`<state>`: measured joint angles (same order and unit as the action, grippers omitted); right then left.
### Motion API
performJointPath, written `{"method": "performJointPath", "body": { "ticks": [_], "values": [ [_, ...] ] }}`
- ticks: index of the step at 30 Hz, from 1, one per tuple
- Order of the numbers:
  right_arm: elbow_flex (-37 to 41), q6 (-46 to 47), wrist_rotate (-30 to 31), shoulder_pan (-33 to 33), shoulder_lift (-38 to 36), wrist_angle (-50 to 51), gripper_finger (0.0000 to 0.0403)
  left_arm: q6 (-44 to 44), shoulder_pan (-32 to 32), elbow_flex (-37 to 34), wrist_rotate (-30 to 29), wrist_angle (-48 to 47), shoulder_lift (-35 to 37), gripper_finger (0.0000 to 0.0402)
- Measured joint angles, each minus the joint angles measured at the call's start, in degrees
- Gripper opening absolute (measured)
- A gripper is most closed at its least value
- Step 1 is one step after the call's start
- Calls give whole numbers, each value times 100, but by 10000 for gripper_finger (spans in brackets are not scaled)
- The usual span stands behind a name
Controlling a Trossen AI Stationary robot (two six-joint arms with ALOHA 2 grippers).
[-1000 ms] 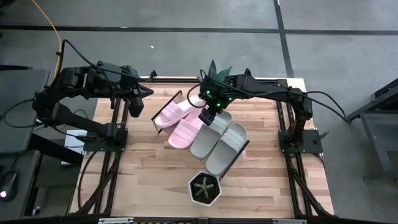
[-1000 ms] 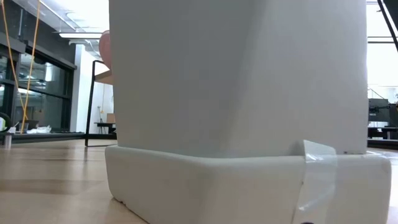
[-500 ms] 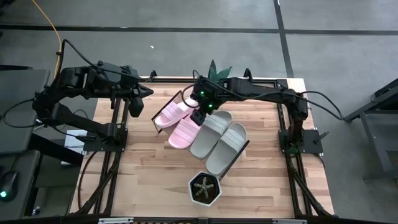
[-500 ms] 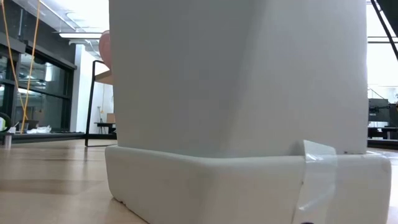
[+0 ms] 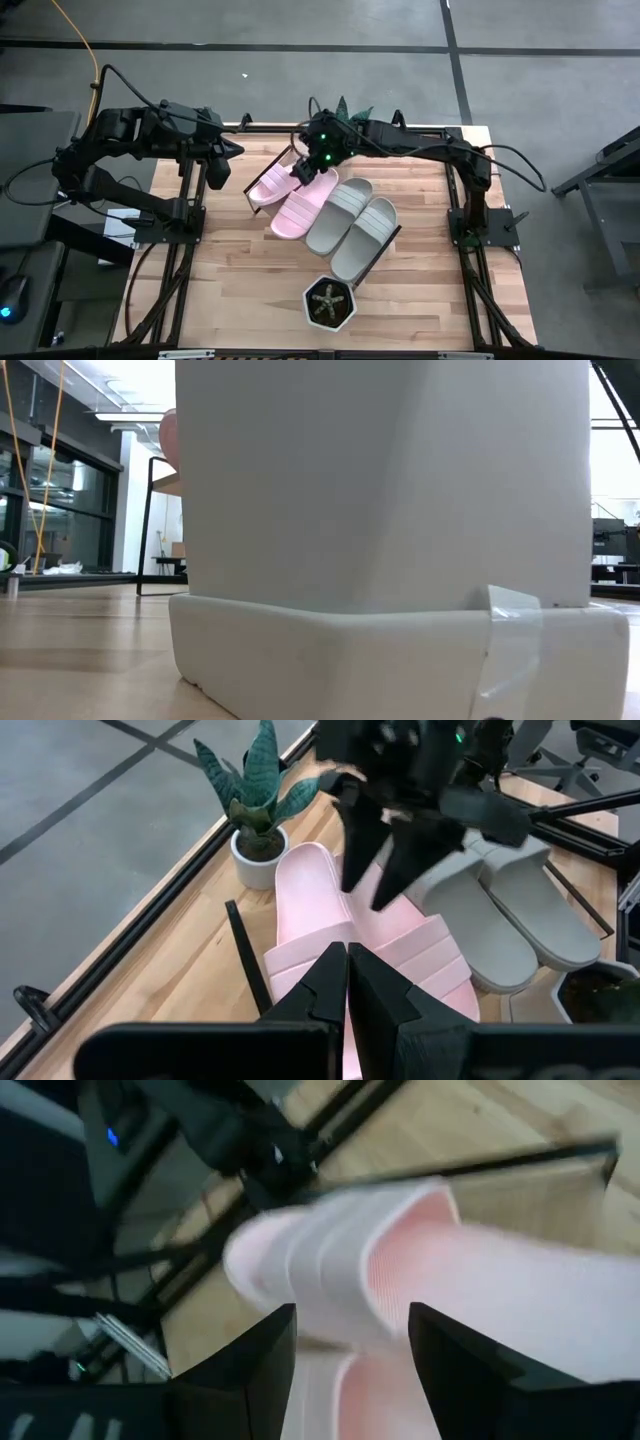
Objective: Pick and place slides into the shelf
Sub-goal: Put the pink slipper on the shelf
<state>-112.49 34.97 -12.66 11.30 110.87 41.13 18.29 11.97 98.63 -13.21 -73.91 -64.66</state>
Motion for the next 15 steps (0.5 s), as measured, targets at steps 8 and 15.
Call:
{"method": "performJointPath", "body": {
  "ticks": [8, 15],
  "values": [
    [-7, 122, -498, 297, 41, -284, 183, 2, 0, 0, 2, -2, 0, 3],
    [-7, -227, -229, 207, 31, -257, 183, 215, 0, -40, 324, -173, 2, 3]
  ]
}}
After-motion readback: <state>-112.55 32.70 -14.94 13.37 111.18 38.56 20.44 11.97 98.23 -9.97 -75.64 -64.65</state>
